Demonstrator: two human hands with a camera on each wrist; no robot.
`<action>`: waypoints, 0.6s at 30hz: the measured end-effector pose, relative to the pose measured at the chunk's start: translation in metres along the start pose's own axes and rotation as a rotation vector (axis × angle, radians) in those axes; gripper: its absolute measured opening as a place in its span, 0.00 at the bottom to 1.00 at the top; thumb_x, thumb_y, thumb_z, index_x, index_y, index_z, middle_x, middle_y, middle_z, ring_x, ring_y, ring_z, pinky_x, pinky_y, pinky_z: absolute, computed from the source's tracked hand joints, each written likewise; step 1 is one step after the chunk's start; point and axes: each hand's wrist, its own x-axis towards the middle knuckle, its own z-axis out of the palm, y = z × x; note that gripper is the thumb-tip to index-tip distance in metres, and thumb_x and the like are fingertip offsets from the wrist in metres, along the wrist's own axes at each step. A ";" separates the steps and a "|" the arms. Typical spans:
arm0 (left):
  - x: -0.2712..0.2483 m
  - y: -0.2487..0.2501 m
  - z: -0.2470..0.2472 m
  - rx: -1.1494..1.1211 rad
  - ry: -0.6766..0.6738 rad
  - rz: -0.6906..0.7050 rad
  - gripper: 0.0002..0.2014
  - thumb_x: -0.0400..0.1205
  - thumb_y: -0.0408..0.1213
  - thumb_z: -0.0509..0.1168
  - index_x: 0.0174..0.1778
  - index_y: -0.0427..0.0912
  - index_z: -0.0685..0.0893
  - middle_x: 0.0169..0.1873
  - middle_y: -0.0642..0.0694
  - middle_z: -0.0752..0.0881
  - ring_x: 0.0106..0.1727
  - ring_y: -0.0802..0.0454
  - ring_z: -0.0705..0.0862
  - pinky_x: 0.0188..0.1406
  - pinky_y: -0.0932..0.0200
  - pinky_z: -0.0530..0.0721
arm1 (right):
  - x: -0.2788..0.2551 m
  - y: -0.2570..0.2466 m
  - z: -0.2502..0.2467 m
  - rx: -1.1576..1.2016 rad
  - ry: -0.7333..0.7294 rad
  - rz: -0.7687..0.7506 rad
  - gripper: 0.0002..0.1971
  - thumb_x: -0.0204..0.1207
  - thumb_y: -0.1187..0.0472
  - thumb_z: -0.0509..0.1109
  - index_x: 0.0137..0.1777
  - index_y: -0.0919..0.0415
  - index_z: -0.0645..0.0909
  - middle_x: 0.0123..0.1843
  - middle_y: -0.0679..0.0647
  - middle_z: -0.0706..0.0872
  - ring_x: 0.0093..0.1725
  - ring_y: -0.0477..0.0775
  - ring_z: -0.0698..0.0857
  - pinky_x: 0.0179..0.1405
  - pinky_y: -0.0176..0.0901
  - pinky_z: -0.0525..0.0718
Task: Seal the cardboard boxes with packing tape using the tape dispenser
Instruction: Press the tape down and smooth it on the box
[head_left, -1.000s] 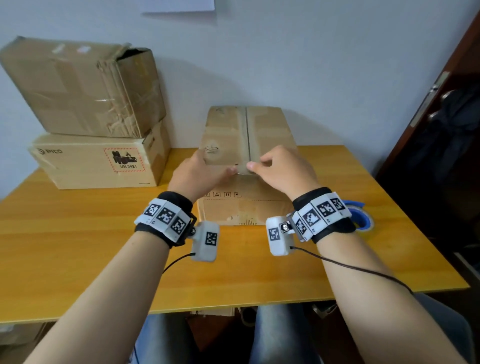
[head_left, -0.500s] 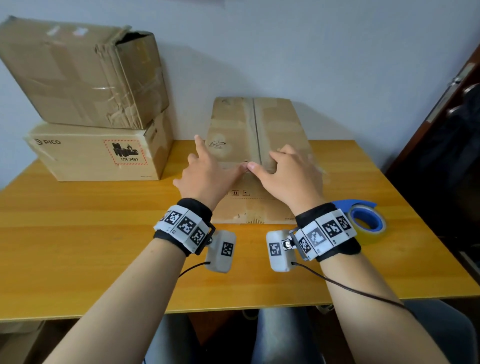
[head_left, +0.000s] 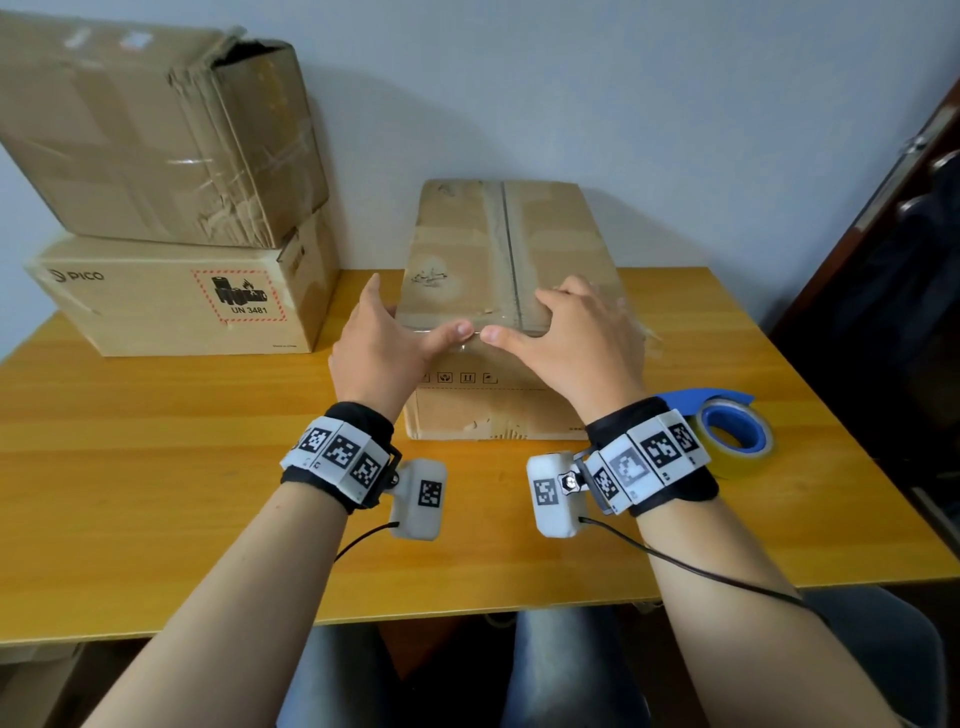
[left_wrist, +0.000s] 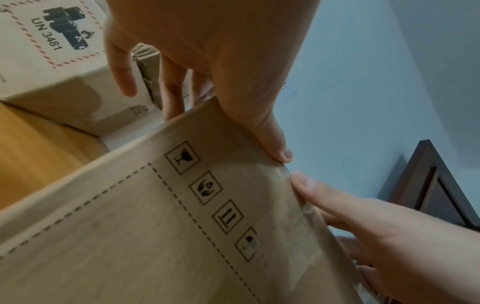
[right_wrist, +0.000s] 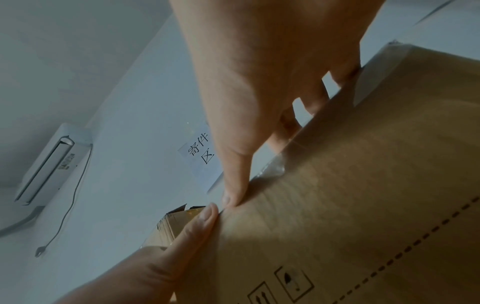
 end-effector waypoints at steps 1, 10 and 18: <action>0.000 0.000 -0.001 -0.012 -0.001 0.005 0.70 0.54 0.83 0.66 0.87 0.41 0.57 0.70 0.43 0.81 0.72 0.43 0.80 0.66 0.39 0.82 | 0.001 0.000 -0.001 0.014 -0.006 0.004 0.48 0.67 0.15 0.57 0.73 0.51 0.81 0.68 0.48 0.81 0.68 0.56 0.80 0.74 0.63 0.73; 0.009 -0.014 -0.004 -0.111 -0.016 0.045 0.66 0.56 0.76 0.71 0.86 0.40 0.63 0.56 0.51 0.83 0.63 0.48 0.83 0.60 0.50 0.83 | 0.003 -0.001 -0.007 0.088 -0.027 0.025 0.48 0.64 0.16 0.62 0.73 0.52 0.81 0.66 0.48 0.82 0.65 0.55 0.81 0.68 0.63 0.78; 0.021 -0.043 -0.004 -0.381 -0.069 0.035 0.63 0.56 0.74 0.77 0.84 0.44 0.69 0.52 0.58 0.89 0.62 0.55 0.86 0.70 0.50 0.80 | 0.003 -0.001 -0.007 0.114 -0.017 0.030 0.47 0.65 0.17 0.63 0.74 0.52 0.81 0.67 0.47 0.81 0.67 0.57 0.80 0.76 0.62 0.70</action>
